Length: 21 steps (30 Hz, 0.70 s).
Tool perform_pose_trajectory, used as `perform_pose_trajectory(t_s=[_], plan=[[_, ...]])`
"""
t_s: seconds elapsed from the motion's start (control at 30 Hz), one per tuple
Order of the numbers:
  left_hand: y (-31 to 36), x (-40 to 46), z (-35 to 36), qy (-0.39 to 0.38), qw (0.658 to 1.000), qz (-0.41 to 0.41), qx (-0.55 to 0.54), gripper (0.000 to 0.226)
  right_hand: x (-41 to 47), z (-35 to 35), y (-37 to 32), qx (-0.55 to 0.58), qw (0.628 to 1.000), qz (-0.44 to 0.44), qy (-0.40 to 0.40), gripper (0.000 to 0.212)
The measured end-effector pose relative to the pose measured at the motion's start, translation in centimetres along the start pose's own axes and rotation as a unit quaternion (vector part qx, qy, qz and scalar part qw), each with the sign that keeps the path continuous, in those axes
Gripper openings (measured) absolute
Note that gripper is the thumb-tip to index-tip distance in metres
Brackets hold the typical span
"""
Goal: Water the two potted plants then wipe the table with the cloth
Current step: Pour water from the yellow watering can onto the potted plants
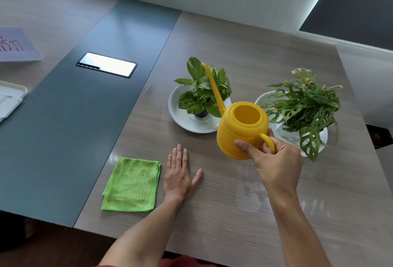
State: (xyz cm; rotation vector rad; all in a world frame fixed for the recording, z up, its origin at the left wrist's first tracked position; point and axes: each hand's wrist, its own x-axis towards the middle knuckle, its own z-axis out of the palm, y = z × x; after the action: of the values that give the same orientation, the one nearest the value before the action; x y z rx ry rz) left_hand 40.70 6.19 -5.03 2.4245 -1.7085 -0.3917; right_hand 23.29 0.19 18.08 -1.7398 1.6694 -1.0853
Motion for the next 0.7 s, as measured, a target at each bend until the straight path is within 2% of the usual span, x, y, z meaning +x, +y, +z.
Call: perform_pose_trajectory(t_s=[0.1,0.4,0.7], plan=[[0.0,0.0,0.0,-0.001,1.000,-0.001,-0.001,0.090,0.2,0.1,0.0,-0.013,1.000,0.001,0.006,0.066],[-0.1,0.0,0.1,-0.003,1.000,-0.002,0.004,0.091,1.0,0.1,-0.2,-0.009,1.000,0.006,0.010,0.068],[-0.2,0.0,0.3,0.004,1.000,-0.002,-0.006,0.090,2.1,0.3,0.5,-0.013,1.000,0.002,0.025,0.055]])
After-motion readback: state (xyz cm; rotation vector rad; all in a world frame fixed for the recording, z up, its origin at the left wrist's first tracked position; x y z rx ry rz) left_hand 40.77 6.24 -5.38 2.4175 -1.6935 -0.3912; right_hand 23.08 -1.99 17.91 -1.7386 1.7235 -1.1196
